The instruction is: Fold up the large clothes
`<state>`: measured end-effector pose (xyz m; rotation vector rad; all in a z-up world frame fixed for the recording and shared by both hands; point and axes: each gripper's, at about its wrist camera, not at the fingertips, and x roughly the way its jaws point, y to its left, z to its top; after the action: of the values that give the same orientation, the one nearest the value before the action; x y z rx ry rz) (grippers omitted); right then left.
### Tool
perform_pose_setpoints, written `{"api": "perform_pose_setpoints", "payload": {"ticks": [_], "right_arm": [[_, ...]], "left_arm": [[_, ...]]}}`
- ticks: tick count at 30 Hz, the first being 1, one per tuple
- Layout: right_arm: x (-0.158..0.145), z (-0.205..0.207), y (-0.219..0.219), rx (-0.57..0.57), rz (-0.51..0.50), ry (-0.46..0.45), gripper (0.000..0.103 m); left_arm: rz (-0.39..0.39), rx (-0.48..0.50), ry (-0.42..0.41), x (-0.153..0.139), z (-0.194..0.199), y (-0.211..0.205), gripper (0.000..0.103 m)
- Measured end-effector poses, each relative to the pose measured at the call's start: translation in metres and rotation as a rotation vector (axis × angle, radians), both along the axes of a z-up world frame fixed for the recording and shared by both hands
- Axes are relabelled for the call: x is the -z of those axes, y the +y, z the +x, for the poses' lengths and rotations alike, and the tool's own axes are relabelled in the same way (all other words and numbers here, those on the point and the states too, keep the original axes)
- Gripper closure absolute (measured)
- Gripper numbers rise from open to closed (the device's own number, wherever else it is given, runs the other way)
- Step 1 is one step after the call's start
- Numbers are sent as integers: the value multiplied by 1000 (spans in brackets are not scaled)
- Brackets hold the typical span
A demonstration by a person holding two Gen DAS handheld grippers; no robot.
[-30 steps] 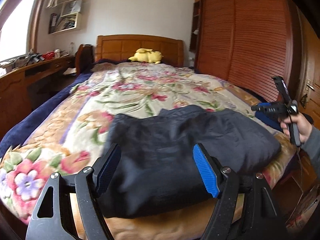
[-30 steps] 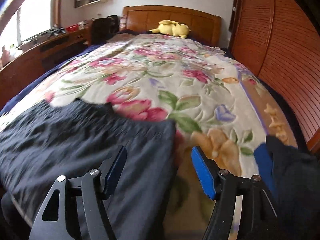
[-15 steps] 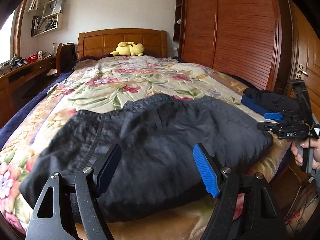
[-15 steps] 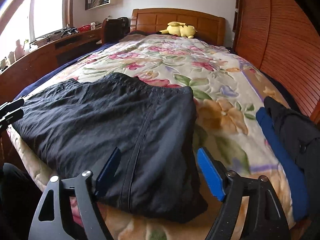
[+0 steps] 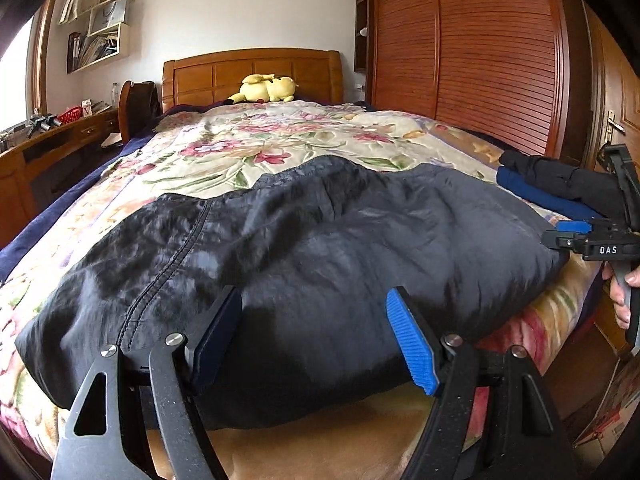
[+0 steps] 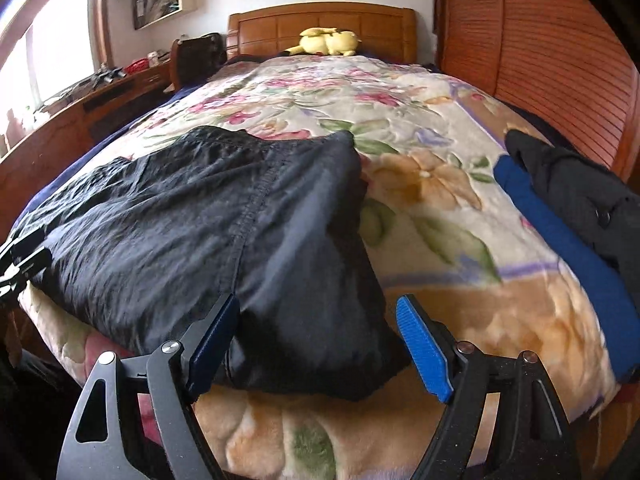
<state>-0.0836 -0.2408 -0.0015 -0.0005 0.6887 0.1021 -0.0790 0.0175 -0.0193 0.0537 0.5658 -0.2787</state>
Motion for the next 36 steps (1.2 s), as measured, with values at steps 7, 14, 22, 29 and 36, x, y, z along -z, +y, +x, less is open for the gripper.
{"api": "perform_pose_setpoints", "payload": {"ticks": [7,14,22,29,36], "right_arm": [[7,3,-4,45,51,18,15],[23,9,-7,55,108,50,12],[30,7,-16,50,164,37,13],[31,11,-11,19,199,48,28],[29,13,-3,-28,231,48,66]], "left_arm": [[31,-2,25,5,6,-7,26],[41,4,37,7,6,-10,26],[-20,51,21,-1,-4,-13,26],[38,52,59,6,3,-24,26],[70,59,86,13,4,-26,26]]}}
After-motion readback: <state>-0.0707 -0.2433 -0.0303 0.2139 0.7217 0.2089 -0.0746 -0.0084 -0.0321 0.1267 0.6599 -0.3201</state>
